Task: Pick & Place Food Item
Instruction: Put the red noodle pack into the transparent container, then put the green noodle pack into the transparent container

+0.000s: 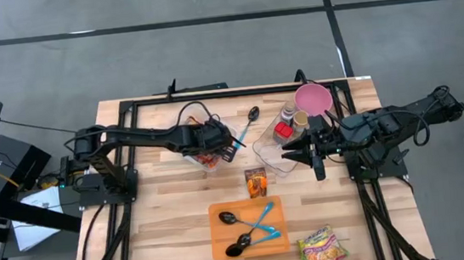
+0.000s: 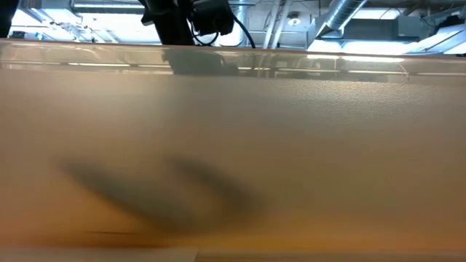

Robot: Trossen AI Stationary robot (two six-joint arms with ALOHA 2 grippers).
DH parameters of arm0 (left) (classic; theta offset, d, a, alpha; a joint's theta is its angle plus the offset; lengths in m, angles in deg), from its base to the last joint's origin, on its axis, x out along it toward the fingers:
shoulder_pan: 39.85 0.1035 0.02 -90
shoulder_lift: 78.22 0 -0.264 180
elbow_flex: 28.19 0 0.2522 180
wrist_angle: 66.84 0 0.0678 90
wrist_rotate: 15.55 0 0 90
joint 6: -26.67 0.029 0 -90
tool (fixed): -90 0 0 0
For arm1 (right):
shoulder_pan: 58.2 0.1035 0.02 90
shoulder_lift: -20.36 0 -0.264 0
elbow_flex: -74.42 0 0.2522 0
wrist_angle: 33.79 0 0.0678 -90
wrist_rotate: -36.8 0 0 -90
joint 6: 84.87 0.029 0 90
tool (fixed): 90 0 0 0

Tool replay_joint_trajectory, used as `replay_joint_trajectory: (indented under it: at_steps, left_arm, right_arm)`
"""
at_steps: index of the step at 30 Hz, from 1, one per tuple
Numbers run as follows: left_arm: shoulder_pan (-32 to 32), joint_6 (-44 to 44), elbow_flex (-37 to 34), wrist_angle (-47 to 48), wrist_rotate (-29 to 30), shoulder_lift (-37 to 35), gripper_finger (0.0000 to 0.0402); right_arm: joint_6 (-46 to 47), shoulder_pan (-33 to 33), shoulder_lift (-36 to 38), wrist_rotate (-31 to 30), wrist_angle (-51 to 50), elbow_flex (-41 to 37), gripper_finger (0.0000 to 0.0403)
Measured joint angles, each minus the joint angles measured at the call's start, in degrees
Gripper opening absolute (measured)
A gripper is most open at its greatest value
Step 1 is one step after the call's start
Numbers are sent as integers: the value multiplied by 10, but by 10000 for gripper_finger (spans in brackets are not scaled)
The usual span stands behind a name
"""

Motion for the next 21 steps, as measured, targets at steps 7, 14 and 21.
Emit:
replay_joint_trajectory:
  at_steps: [7, 14, 21]
  left_arm:
    - [1, 0, -1, 8, 27, 0, 0]
    - [0, 6, -2, 18, 48, -41, 0]
    - [1, 90, -2, -18, 93, -131, 0]
  right_arm:
    - [0, 0, 0, -1, -1, 0, 123]
    - [2, 0, 0, -4, 2, 0, 123]
    - [2, 0, 0, -11, -1, 0, 123]
